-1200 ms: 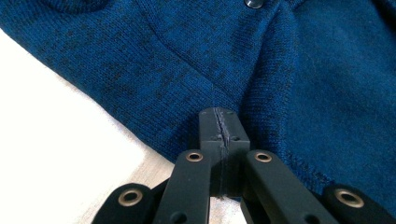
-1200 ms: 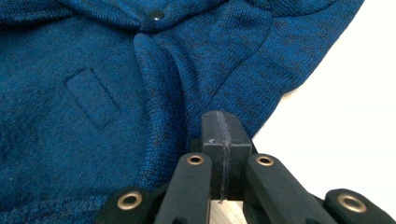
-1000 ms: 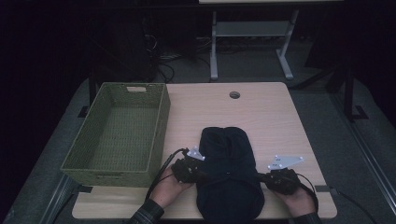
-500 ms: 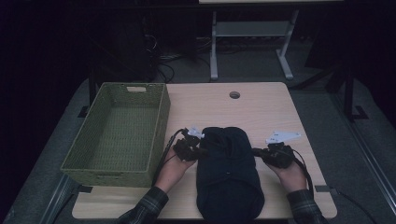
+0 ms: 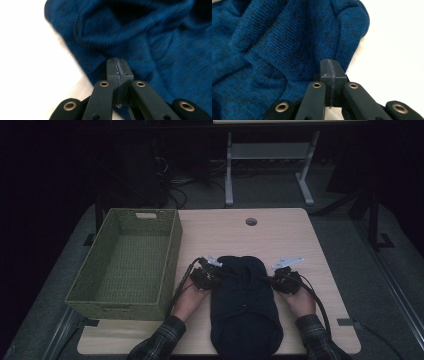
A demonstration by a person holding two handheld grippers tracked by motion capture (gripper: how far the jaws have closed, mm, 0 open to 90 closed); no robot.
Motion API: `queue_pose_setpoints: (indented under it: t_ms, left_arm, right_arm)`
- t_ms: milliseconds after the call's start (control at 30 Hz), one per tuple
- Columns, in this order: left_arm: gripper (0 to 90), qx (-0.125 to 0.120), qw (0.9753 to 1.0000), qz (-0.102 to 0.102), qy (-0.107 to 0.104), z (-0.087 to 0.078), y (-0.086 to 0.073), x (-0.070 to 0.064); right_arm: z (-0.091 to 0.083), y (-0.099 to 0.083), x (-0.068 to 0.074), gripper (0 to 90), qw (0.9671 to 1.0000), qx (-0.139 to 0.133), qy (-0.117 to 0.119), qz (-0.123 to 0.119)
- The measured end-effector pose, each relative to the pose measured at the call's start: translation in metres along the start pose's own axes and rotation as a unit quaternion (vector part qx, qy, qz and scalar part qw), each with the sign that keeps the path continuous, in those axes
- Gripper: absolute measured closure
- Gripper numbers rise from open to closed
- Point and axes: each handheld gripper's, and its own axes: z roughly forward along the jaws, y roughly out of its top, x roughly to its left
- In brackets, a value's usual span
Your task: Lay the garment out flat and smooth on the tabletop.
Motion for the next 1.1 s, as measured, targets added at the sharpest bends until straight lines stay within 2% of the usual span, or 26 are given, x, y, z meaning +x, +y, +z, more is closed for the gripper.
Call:
queue_pose_setpoints:
  t_ms: [167,233,267,467,600,667,800,933,967,1033,1100]
  left_arm:
    - [90.0,0.006,0.9999,0.002,0.01,-0.001,0.0,-0.003]
    - [90.0,0.012,0.9999,0.004,0.007,-0.002,-0.001,-0.002]
    - [90.0,0.007,1.0,-0.004,0.005,-0.002,-0.002,-0.002]
    - [90.0,0.008,0.9999,0.002,0.012,-0.002,-0.001,-0.003]
    - [90.0,0.003,0.9999,-0.011,0.001,-0.002,-0.003,0.0]
    - [90.0,0.0,0.9997,-0.021,-0.009,-0.002,-0.003,0.002]
    - [90.0,-0.008,0.9994,-0.024,-0.023,-0.003,-0.003,0.005]
    - [90.0,-0.031,0.9987,-0.03,-0.028,-0.011,0.0,0.009]
    - [90.0,-0.033,0.9985,-0.032,-0.028,-0.012,0.001,0.01]
    - [90.0,-0.038,0.9984,-0.033,-0.025,-0.015,0.005,0.014]
    - [88.1,-0.049,0.9978,-0.038,-0.025,-0.018,0.01,0.017]
  right_arm:
    - [-0.004,0.0,0.002,90.0,0.9991,0.019,-0.035,-0.013]
    - [-0.006,-0.001,0.001,90.0,0.9989,0.023,-0.04,-0.009]
    - [-0.007,-0.002,0.001,90.0,0.9988,0.024,-0.042,-0.006]
    - [-0.011,-0.004,0.005,90.0,0.998,0.036,-0.053,-0.003]
    - [-0.012,-0.006,0.005,90.0,0.9984,0.032,-0.046,0.001]
    - [-0.012,-0.007,0.003,90.0,0.9989,0.029,-0.036,0.002]
    - [-0.014,-0.007,0.001,90.0,0.9994,0.024,-0.026,0.001]
    - [-0.019,-0.004,-0.003,88.6,0.9998,0.006,-0.017,-0.011]
    - [-0.022,-0.004,-0.006,88.3,0.9997,-0.005,-0.014,-0.017]
    - [-0.025,-0.002,-0.011,86.3,0.9997,-0.021,-0.002,-0.011]
    - [-0.027,0.004,-0.017,84.0,0.9997,-0.015,0.002,-0.017]
